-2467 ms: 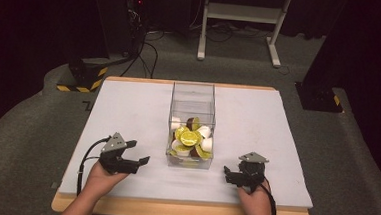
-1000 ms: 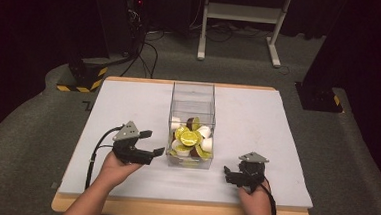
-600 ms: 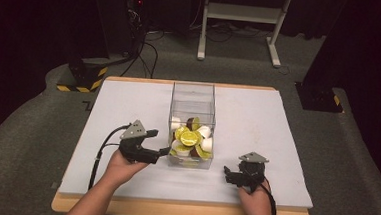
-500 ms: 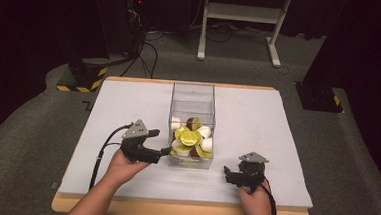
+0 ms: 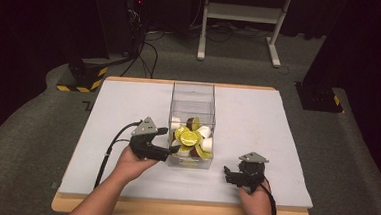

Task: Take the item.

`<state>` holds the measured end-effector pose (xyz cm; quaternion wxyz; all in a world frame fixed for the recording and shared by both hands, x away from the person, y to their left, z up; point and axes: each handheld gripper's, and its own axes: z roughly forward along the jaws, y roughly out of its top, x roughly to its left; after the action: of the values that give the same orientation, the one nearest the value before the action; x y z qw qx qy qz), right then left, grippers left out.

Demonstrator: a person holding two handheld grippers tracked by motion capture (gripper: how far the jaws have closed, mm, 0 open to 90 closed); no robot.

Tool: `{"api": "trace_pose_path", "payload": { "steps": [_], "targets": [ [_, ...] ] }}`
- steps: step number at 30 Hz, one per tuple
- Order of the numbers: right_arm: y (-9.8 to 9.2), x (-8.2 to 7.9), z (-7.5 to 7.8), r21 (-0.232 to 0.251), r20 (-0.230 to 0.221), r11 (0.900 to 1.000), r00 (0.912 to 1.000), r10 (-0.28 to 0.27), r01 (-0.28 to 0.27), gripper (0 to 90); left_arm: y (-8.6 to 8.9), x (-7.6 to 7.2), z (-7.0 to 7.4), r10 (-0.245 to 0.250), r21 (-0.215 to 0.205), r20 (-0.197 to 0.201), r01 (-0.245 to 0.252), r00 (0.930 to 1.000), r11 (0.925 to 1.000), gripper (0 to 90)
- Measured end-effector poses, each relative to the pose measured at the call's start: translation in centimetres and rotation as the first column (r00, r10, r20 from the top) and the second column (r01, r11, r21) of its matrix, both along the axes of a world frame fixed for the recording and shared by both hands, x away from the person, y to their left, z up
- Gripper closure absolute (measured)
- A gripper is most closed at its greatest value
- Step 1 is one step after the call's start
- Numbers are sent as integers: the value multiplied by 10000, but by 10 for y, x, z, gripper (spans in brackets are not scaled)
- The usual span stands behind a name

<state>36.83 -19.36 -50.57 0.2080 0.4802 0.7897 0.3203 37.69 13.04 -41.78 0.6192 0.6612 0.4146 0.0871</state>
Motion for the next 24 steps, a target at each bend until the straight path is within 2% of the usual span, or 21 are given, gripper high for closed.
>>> {"api": "trace_pose_path", "payload": {
  "steps": [7, 8, 9, 12, 13, 16, 17, 19, 23, 24],
  "targets": [
    [0, 0, 0, -2, 6, 10000, 10000, -2, 2, 102, -10, 5, -1, -85, -17, -60, 84, 9999, 10000, 197],
    [0, 0, 0, -14, 14, 10000, 10000, 26, -26, 103, -10, 5, -1, -143, 117, -39, 143, 9999, 9998, 197],
    [0, 0, 0, -2, 2, 10000, 10000, 10, -10, 104, -14, 7, -1, -87, -14, -109, 87, 9999, 10000, 198],
    [0, 0, 0, 1, 2, 10000, 10000, 8, -8, 104, -17, 9, -1, -81, -15, -140, 81, 9999, 10000, 198],
    [0, 0, 0, -17, 18, 10000, 10000, 35, -34, 104, -18, 10, -2, -125, 121, -101, 126, 9999, 9998, 199],
    [0, 0, 0, 2, 4, 10000, 10000, 12, -12, 104, -22, 14, -4, -62, 47, -169, 63, 9998, 10000, 200],
    [0, 0, 0, -7, 7, 10000, 10000, 16, -16, 104, -21, 16, -5, -149, 242, -120, 152, 9998, 9996, 200],
    [0, 0, 0, -12, 23, 10000, 10000, 32, -32, 105, -24, 19, -9, -96, 269, -283, 103, 9996, 9996, 201],
    [0, 0, 0, -13, 23, 10000, 10000, 32, -32, 105, -28, 22, -12, -98, 382, -332, 111, 9994, 9992, 203],
    [0, 0, 0, -13, 23, 10000, 10000, 32, -32, 105, -28, 23, -13, -181, 560, -275, 196, 9995, 9982, 203]
  ]
}}
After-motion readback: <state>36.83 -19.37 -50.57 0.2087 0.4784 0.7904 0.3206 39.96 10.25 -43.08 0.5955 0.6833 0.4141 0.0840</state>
